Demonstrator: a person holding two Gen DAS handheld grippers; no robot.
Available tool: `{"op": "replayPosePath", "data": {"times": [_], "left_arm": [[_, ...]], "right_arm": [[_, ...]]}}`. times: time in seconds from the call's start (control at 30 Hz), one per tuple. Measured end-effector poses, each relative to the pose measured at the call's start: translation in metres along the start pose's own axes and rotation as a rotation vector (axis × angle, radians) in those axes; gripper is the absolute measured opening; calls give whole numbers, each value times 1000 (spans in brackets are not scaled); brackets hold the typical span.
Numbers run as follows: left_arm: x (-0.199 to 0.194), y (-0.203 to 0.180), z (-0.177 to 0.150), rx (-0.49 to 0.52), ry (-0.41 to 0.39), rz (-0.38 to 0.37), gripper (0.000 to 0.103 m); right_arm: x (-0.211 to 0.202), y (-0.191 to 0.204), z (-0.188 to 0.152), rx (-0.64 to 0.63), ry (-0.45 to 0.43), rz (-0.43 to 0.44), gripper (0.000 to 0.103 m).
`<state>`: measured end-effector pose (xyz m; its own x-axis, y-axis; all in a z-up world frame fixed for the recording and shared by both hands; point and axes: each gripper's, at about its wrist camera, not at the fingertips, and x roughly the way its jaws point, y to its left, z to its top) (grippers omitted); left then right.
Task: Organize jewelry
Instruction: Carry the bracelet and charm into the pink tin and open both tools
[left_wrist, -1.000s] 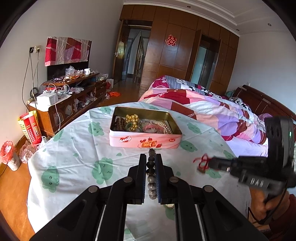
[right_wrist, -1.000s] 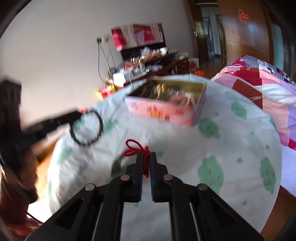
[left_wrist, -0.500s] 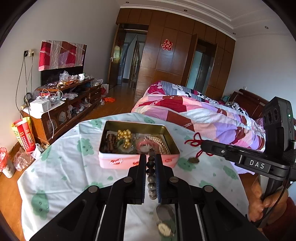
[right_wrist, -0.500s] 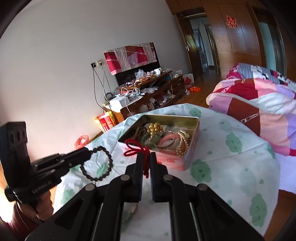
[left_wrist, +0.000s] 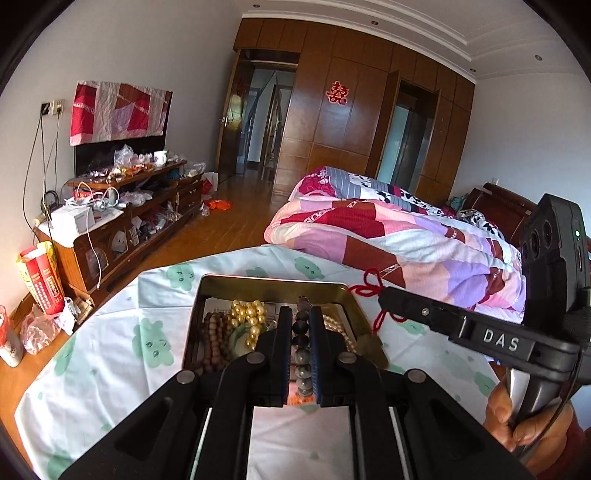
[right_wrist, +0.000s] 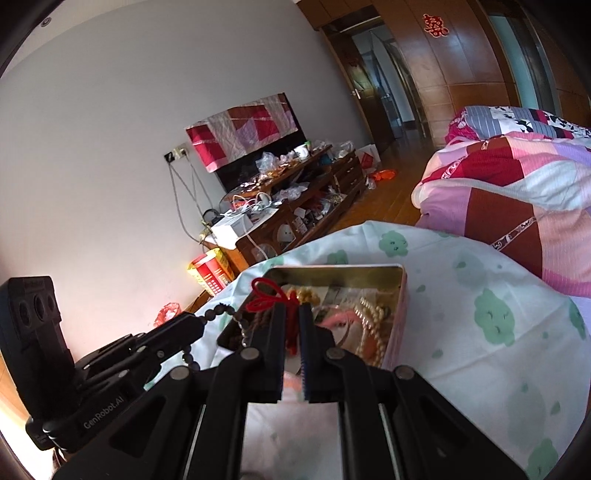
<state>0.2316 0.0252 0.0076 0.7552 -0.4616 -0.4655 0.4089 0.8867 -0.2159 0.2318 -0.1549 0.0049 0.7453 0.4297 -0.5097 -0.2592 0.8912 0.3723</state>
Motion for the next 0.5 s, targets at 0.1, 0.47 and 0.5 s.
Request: {"op": "replayPosePath", "data": {"times": [0.1,0.47,0.5], "left_arm": [[16,6,-1,-19,18,1,8],[54,25,-16,-53,109,85,8],[56,25,-17,-48,113,99,8]], "right_arm": [[17,-5,2,20,21,3,9],[55,-19,-18,67,124,17,9],[55,-21,-18,68,124,8,10]]}}
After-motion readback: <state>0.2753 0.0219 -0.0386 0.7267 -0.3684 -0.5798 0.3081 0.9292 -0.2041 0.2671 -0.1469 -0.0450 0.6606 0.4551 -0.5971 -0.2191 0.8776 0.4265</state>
